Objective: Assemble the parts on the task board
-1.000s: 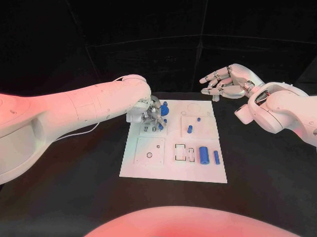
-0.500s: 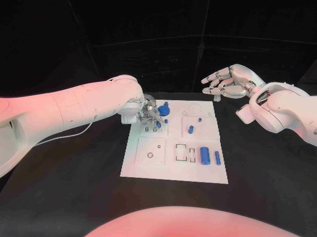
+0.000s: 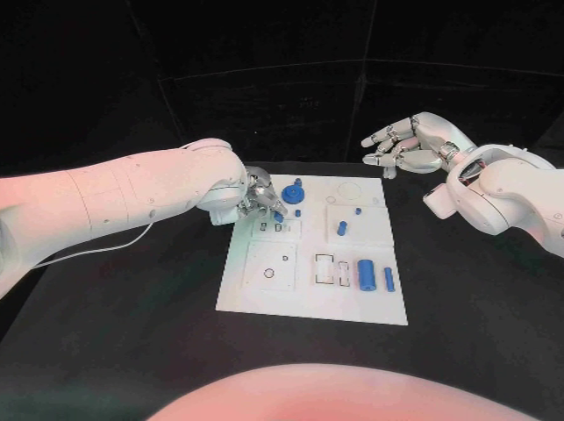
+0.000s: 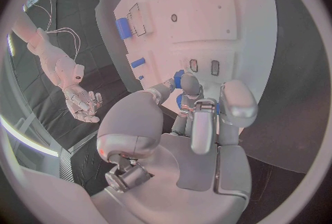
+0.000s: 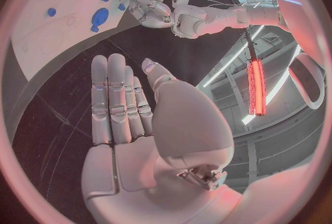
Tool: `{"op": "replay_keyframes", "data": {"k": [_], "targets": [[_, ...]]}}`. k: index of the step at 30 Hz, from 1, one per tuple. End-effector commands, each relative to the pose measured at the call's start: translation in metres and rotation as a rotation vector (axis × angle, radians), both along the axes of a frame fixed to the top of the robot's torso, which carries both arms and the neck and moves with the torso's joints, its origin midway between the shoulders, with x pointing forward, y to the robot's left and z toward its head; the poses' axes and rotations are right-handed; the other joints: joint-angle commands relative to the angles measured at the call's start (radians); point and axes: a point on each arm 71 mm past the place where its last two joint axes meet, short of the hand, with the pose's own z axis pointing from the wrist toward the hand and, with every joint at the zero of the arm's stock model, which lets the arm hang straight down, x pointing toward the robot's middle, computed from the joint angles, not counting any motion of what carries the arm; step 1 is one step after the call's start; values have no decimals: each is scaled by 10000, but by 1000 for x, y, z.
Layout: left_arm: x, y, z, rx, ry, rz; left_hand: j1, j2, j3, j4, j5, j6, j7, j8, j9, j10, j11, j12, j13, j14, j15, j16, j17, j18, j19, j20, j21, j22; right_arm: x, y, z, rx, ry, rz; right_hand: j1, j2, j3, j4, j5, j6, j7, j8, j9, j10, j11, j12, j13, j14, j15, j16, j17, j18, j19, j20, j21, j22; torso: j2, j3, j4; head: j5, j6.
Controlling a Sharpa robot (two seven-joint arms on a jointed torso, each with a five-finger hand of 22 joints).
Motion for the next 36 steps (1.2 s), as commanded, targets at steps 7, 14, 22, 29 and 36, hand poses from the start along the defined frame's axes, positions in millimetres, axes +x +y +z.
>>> {"op": "replay_keyframes", "data": {"k": [7,14,22,29,36], "targets": [[-2,-2,-8,80,-840,234,52,-70,1501,-1345,36,-63,-32,64,32,62,-3,74,21,915,-45,43,1883,-187,9,-24,49,10,0,1,2,31,-103,95,-66,20,-5,60,-8,-53,-7,61,13,-45,-8,72,-20,-71,11,-35,9,123,17,88,-57,-18,7,-3,-33,36,-20],[-6,-3,-15,477,-807,-75,21,-103,1581,-1263,30,-75,-40,120,59,83,-9,104,62,915,-50,43,1884,-192,18,-28,64,36,0,2,2,37,-107,125,-64,21,-4,61,-5,-53,-7,63,13,-46,-9,74,-21,-70,11,-36,9,123,18,88,-58,-19,3,4,-32,38,-47],[-9,0,-19,942,-646,-439,30,-132,1656,-1242,30,-94,-49,163,81,90,-18,121,73,914,-56,41,1877,-195,23,-32,73,52,0,2,2,41,-116,131,-62,24,-3,62,0,-52,-8,65,14,-46,-9,77,-22,-69,10,-36,9,124,20,88,-59,-20,2,4,-31,58,-44],[-10,5,-20,1157,-543,-553,40,-154,1696,-1238,30,-105,-53,187,93,95,-22,132,86,912,-58,38,1868,-196,23,-34,75,57,0,2,2,43,-117,138,-62,24,-3,62,0,-52,-8,65,14,-46,-9,77,-22,-69,10,-36,9,124,20,88,-59,-20,-2,-1,-31,36,-15],[-11,7,-21,1225,-454,-616,43,-161,1712,-1237,30,-108,-54,196,97,100,-23,139,98,913,-59,40,1874,-197,25,-35,78,63,0,3,2,53,-123,174,-59,29,-2,67,10,-50,-9,73,15,-47,-10,85,-24,-66,8,-37,10,125,24,87,-63,-23,-2,8,-38,39,-24]]}}
